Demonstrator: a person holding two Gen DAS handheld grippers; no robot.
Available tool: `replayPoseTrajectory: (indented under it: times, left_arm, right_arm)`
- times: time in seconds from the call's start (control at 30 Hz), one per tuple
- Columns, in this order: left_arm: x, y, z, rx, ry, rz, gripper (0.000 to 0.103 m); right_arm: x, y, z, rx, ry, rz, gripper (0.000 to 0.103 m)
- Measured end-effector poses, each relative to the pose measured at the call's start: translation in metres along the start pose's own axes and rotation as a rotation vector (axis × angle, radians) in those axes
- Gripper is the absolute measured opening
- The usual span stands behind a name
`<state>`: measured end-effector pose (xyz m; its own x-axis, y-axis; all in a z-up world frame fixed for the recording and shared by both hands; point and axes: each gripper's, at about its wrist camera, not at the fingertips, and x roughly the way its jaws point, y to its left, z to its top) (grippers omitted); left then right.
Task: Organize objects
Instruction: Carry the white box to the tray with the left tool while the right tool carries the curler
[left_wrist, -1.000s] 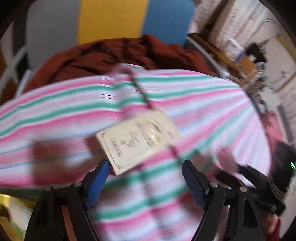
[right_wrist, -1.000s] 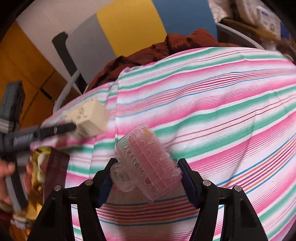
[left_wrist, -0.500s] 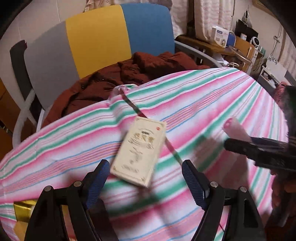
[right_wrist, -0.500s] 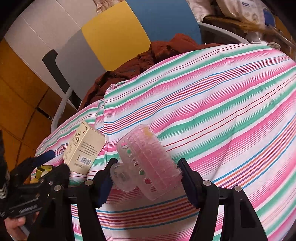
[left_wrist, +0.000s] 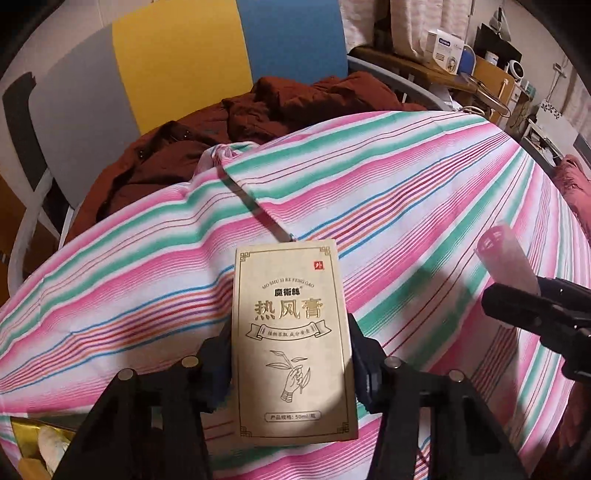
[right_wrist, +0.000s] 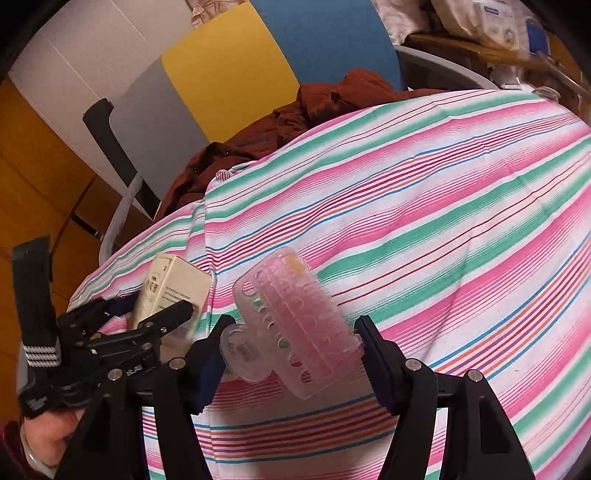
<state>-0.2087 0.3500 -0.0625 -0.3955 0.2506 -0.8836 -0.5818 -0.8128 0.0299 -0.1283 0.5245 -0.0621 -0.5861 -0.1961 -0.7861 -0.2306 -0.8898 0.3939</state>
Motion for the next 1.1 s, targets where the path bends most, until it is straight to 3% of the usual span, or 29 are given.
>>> replayPoseTrajectory:
  times: [0.27, 0.5, 0.6, 0.8, 1.1]
  left_arm:
    - [-0.002, -0.006, -0.005, 0.021, -0.026, 0.003, 0.053]
    - [-0.011, -0.013, -0.015, -0.009, -0.065, -0.039, 0.052]
    - [-0.024, -0.011, -0.019, -0.051, -0.097, -0.072, 0.052]
    - [-0.062, -0.013, -0.027, -0.045, -0.181, -0.089, 0.052]
    - [-0.104, -0.001, -0.065, -0.173, -0.238, -0.19, 0.052]
  right_arm:
    - [0.0, 0.002, 0.0, -0.013, -0.004, -0.017, 0.067]
    - [0.0, 0.002, 0.0, -0.024, -0.011, -0.038, 0.067]
    - [0.0, 0.003, 0.0, -0.038, -0.014, -0.051, 0.067]
    - [0.004, 0.006, -0.002, -0.063, -0.009, -0.071, 0.067]
    - [0.006, 0.022, -0.01, -0.152, -0.035, -0.095, 0.067]
